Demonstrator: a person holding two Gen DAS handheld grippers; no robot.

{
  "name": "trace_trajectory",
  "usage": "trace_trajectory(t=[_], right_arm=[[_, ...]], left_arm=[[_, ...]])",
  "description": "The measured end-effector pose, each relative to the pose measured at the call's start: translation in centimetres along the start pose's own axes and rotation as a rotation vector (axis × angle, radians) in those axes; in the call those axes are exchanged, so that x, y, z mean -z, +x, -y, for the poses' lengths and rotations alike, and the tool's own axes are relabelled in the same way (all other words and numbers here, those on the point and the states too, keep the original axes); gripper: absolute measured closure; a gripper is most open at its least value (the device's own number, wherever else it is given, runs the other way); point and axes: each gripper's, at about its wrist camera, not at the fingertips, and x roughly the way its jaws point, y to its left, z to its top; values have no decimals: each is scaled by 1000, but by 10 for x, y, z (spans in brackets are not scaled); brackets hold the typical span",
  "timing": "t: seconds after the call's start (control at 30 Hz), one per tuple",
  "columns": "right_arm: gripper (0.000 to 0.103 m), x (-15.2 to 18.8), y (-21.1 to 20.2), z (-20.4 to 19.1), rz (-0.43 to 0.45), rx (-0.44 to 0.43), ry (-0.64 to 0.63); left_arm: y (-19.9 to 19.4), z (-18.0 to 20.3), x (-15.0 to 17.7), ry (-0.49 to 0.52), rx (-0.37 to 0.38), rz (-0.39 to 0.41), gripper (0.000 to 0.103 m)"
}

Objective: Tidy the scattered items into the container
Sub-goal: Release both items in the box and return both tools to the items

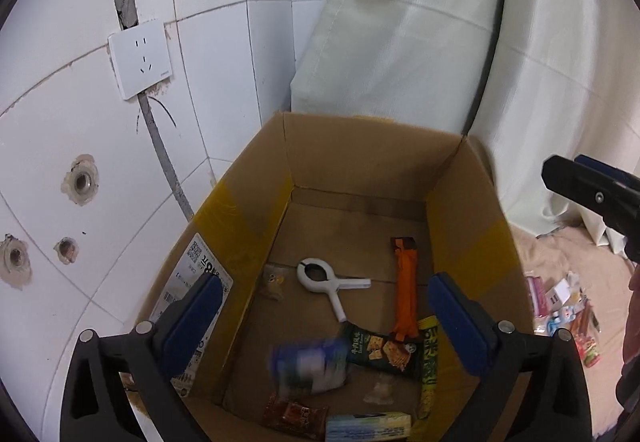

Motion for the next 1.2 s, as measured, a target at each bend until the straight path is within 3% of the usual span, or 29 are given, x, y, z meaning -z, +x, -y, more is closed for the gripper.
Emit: trace_trajectory(t=[0.23,0.37,0.53,0.67,0.77,0.93,1.1,1.2], right_arm=[[4,13,-46,42,34,131,18],[0,29,-89,85,96,192,95],[0,56,-135,128,106,328,117],[0,82,-147,156,58,417,119],[0,100,-147,170,9,430,123],[0,139,-138,186,-64,481,110],[0,182,-125,188,-130,464,109],[0,207,-117,184,-172,454,96]], left_arm=[[-36,31,-6,50,81,90,0],[-62,75,-9,89,156,139,0],[-70,141,-3,171,232,132,0],[-54,194,11,200,300,69,0],[-34,225,27,221,337,15,0],[-3,249,63,248,321,-50,0],[25,252,102,269,258,-73,0],[43,255,123,293,262,-111,0]])
